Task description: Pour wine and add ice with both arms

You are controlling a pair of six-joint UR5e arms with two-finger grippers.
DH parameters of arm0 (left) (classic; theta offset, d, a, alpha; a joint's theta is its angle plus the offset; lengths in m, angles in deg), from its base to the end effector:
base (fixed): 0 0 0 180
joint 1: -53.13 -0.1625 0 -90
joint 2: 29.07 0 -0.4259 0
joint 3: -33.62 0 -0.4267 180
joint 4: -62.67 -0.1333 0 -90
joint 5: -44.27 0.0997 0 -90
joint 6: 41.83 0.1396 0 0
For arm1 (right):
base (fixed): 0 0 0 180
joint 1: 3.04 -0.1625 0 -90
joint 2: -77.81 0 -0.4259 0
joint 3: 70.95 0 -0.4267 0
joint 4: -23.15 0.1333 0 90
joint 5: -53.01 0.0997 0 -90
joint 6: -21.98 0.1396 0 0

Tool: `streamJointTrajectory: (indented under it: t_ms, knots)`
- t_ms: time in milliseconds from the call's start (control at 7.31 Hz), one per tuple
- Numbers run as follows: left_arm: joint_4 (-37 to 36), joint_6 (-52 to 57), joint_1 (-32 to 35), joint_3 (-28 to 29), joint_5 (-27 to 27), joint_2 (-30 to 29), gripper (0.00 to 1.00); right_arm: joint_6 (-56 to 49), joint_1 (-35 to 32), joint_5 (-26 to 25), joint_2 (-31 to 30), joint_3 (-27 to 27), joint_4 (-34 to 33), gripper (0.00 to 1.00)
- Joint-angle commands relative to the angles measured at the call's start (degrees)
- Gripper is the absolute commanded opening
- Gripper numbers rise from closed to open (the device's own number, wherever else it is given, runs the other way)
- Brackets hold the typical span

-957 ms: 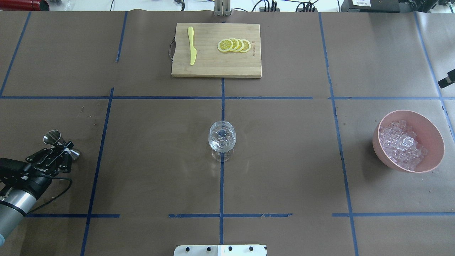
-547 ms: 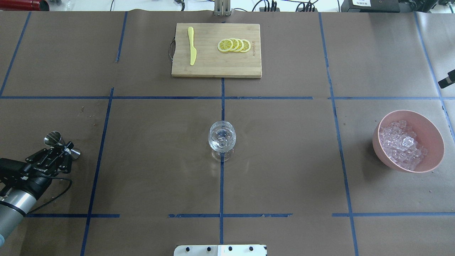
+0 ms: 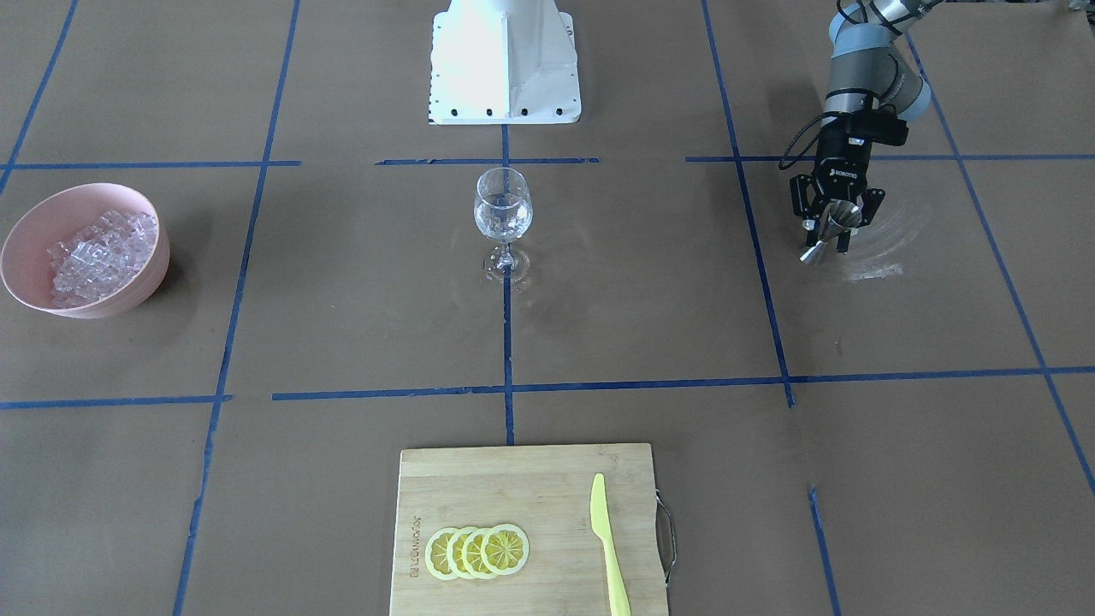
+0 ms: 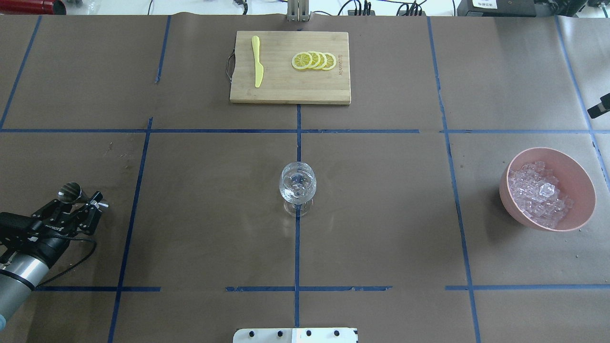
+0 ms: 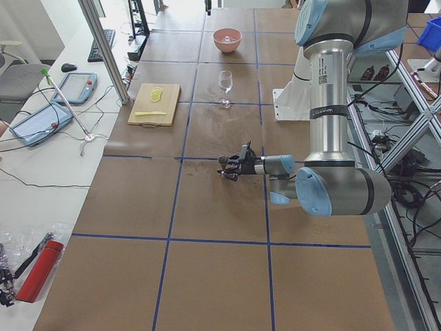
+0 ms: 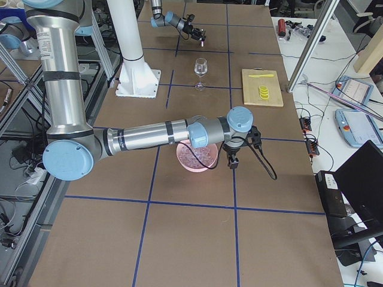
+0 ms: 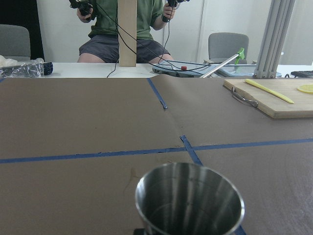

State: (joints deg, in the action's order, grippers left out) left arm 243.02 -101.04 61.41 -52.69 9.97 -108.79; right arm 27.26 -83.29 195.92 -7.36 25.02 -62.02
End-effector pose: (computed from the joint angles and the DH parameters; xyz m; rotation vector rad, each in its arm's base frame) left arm 0.3976 -0.3091 0.6062 1.1610 0.8615 -0.3241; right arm -0.0755 -0.5691 0.5611 0.1310 -0.9438 -0.1980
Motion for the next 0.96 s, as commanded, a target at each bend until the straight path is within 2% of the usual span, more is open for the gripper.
streamJointTrajectory:
  t_ms: [0,137,410,684,821]
  knots:
    - [0.0,0.6,0.1,-0.3,-0.4,0.3,0.96,0.0,0.0,0.0,0.0,0.0,0.0,1.0]
    - [0.0,0.8,0.1,-1.0,-2.1,1.1,0.99,0.0,0.0,0.0,-0.1,0.0,0.0,1.0]
    - [-0.6,0.9,0.1,-6.7,-8.3,7.3,0.99,0.0,0.0,0.0,-0.1,0.0,0.0,1.0]
    - [-0.8,0.9,0.2,-8.0,-16.8,10.9,0.99,0.2,0.0,0.0,-0.2,0.2,0.1,1.0]
    - [-0.9,0.9,0.5,-10.9,-22.2,15.6,0.99,0.8,0.0,-0.1,-0.2,0.6,0.1,1.0]
